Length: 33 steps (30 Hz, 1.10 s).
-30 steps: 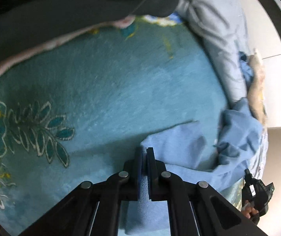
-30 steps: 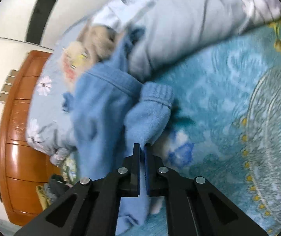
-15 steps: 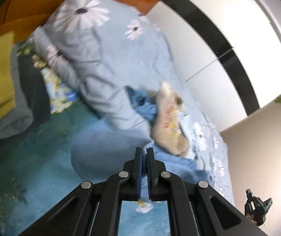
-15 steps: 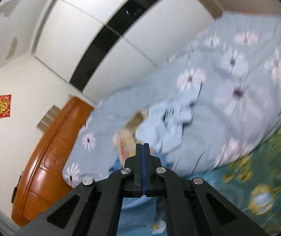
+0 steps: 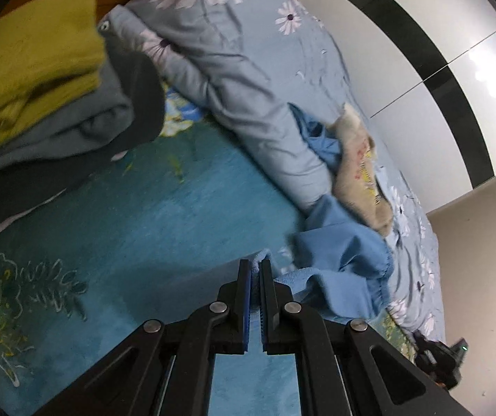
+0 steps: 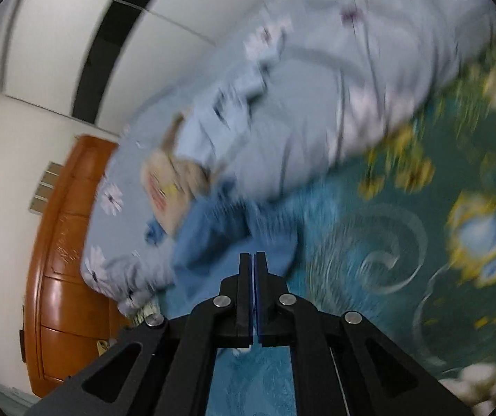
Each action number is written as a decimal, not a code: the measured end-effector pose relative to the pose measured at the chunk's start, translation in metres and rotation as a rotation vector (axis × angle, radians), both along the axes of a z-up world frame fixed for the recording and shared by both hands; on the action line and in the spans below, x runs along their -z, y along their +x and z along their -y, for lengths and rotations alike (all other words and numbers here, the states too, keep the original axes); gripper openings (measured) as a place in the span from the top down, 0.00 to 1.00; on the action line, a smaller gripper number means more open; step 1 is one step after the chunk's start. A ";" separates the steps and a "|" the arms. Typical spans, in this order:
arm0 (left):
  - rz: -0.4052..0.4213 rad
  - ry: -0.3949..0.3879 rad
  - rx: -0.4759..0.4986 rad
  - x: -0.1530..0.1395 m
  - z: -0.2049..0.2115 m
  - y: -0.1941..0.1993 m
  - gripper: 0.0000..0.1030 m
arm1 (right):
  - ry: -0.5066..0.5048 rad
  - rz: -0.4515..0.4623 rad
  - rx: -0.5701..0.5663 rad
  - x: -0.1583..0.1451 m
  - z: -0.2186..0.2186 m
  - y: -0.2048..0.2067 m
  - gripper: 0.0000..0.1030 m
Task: Fold clothes
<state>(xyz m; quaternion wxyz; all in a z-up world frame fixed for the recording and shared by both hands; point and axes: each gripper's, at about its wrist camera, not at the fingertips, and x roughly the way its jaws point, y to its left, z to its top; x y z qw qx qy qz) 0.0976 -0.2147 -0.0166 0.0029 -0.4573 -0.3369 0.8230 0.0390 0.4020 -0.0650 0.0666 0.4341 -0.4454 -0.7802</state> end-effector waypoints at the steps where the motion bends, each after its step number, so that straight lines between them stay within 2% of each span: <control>1: 0.001 -0.002 0.000 0.002 0.001 0.001 0.96 | 0.003 0.025 -0.002 0.011 0.008 -0.005 0.97; 2: 0.002 -0.003 -0.001 0.005 0.002 0.001 0.96 | 0.012 0.052 -0.003 0.022 0.016 -0.010 0.97; 3: 0.003 -0.004 -0.001 0.008 0.002 0.001 0.96 | 0.022 0.077 -0.006 0.033 0.022 -0.015 0.88; 4: 0.006 -0.001 -0.001 0.009 0.005 0.001 0.96 | 0.034 0.097 -0.009 0.042 0.028 -0.021 0.68; 6: 0.012 0.002 -0.008 0.013 0.008 0.000 0.96 | 0.063 0.125 -0.009 0.059 0.036 -0.031 0.52; 14: 0.027 0.016 -0.021 0.020 0.019 0.003 0.96 | 0.094 0.153 0.004 0.092 0.055 -0.069 0.52; 15: 0.030 0.010 -0.020 0.020 0.020 0.004 0.96 | 0.080 0.147 0.019 0.092 0.055 -0.070 0.56; 16: 0.033 0.003 -0.019 0.019 0.021 0.004 0.96 | 0.067 0.142 0.030 0.093 0.056 -0.072 0.76; 17: 0.034 -0.003 -0.019 0.018 0.021 0.004 0.96 | 0.054 0.140 0.034 0.091 0.056 -0.072 0.89; 18: 0.034 -0.002 -0.022 0.016 0.021 0.004 0.96 | 0.045 0.138 0.037 0.089 0.056 -0.072 0.96; 19: 0.029 -0.002 -0.022 0.013 0.020 0.005 0.96 | 0.035 0.135 0.040 0.086 0.056 -0.071 0.96; 20: 0.023 -0.002 -0.021 0.009 0.020 0.006 0.96 | 0.027 0.120 0.043 0.078 0.053 -0.069 0.96; 24: -0.017 -0.005 -0.008 -0.013 0.015 0.003 0.96 | 0.009 -0.017 0.056 0.011 0.020 -0.056 0.96; 33: -0.254 0.037 0.125 -0.131 -0.042 -0.063 0.96 | -0.029 -0.332 0.094 -0.142 -0.056 -0.024 0.97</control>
